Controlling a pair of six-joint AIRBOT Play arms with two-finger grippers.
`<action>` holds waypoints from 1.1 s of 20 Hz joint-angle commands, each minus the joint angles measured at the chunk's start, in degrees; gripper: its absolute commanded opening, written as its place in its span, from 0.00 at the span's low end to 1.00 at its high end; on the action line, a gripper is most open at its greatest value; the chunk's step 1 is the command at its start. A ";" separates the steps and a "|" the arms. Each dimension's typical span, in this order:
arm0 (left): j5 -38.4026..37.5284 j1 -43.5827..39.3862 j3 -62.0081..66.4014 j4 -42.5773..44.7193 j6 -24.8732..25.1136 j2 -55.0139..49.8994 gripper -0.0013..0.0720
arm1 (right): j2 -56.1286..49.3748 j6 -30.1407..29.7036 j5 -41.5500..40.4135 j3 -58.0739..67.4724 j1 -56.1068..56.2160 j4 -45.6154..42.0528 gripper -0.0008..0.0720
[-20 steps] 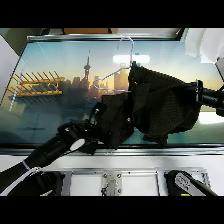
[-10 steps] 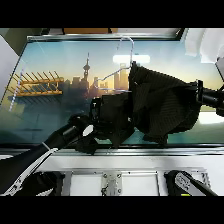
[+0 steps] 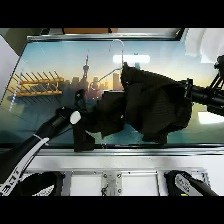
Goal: Fold the clothes and pants, and hang the long-sleeved shirts on hangers.
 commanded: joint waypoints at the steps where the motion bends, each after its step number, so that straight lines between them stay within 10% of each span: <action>1: -1.22 12.41 0.07 -0.46 10.45 4.22 0.04 | 2.34 6.16 -12.90 0.04 5.75 -0.37 0.03; 4: -1.68 18.14 3.10 -0.90 20.83 3.65 0.05 | 4.31 8.04 -23.89 0.04 12.96 -0.37 0.03; 6: -2.29 19.26 6.97 -0.74 22.67 1.92 0.95 | 4.57 8.02 -29.46 0.04 16.76 -0.37 0.03; 14: -10.71 15.87 -4.02 -10.40 21.62 18.23 0.93 | 4.52 8.00 -32.37 0.04 18.27 -0.37 0.03; 22: 9.90 0.61 -21.51 -10.73 11.08 17.64 0.93 | 4.59 8.00 -32.33 0.04 18.29 -0.35 0.03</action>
